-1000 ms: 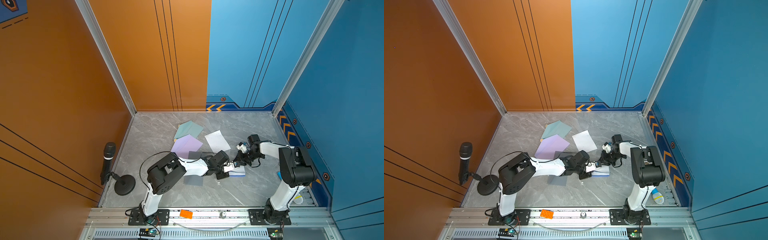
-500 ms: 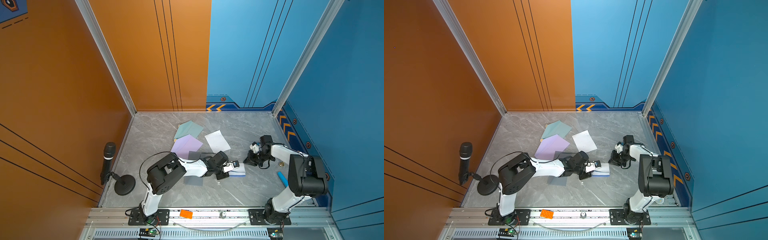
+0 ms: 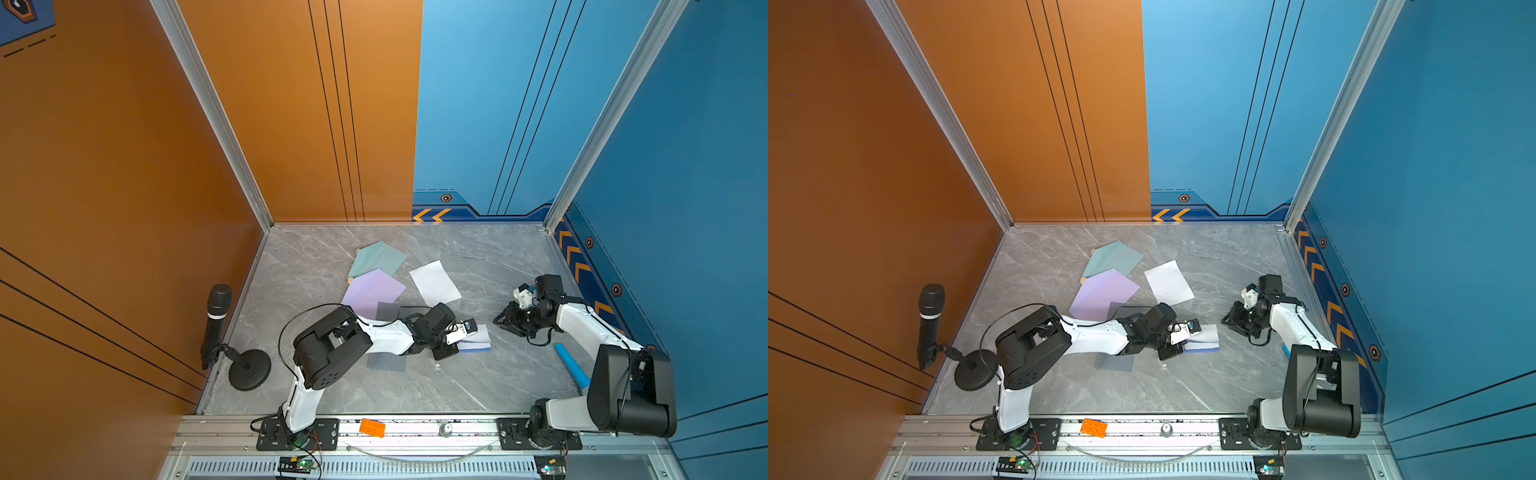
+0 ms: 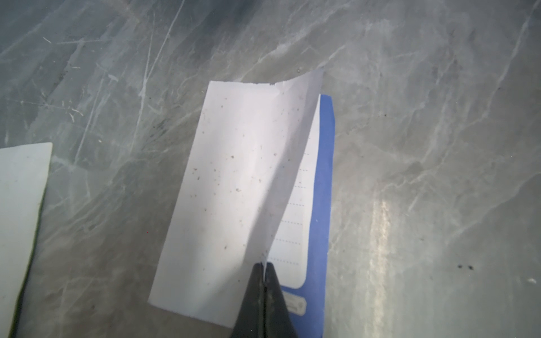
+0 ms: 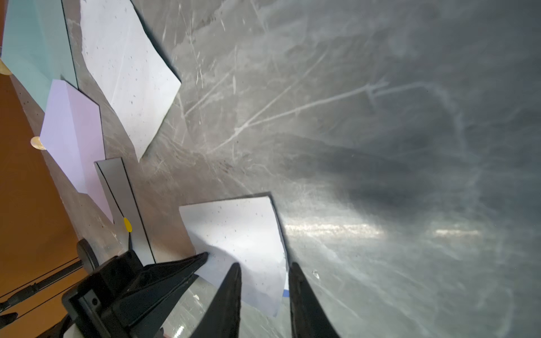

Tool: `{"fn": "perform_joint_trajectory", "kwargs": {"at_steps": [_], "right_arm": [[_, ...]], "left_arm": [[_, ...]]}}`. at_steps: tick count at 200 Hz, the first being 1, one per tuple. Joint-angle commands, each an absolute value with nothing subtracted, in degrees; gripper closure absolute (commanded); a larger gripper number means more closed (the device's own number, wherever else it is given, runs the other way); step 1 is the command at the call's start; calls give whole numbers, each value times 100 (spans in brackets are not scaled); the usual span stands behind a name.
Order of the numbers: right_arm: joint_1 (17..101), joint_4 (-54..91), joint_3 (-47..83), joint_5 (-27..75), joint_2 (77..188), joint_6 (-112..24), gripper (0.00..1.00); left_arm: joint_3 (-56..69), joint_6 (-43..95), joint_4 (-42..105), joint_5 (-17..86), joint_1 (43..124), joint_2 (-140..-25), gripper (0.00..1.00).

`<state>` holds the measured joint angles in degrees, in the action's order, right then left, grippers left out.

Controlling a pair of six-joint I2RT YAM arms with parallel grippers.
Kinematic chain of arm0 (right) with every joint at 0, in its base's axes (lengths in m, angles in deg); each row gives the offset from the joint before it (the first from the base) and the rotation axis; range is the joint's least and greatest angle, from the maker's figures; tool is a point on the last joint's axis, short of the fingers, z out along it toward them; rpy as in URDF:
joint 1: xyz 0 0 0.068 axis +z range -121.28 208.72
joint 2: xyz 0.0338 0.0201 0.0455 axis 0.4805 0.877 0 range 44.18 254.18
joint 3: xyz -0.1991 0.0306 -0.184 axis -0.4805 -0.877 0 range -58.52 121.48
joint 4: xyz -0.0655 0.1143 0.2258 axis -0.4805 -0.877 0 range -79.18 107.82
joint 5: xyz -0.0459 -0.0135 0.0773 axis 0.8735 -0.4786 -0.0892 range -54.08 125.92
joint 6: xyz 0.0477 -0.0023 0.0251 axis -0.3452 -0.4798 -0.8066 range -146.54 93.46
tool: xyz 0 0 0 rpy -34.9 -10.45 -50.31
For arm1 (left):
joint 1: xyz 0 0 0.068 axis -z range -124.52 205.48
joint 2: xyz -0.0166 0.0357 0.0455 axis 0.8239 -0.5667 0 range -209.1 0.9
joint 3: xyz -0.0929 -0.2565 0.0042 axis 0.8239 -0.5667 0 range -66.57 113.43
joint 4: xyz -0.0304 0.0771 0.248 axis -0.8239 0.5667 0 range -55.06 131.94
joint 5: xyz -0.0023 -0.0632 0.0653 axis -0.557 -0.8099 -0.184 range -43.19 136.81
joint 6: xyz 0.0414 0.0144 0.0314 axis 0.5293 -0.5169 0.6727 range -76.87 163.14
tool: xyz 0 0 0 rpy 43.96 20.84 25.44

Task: Fold the letter paper in half and place it into the envelope
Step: Fold the letter paper at the center of the board, then pick up the letter paper from the center of the board.

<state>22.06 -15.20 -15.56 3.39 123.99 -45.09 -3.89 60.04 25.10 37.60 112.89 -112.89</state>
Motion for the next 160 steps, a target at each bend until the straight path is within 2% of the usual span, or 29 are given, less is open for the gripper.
{"fn": "perform_joint_trajectory", "kwargs": {"at_steps": [1, 103, 141, 160], "right_arm": [[2332, -1592, -1842, 101, 12396, -4704, 67], [2590, -783, -2223, -199, 12772, -5132, 63], [2590, -573, -2231, -278, 12950, -5177, 68], [2582, -498, -2222, -332, 13012, -5179, 72]], "left_arm": [[-626, 5834, 2993, 3995, 11299, -11379, 100], [-584, 5720, 2905, 4026, 11335, -11388, 100], [-566, 5737, 2914, 4091, 11353, -11421, 100], [-574, 5753, 2917, 4056, 11357, -11415, 96]]}}
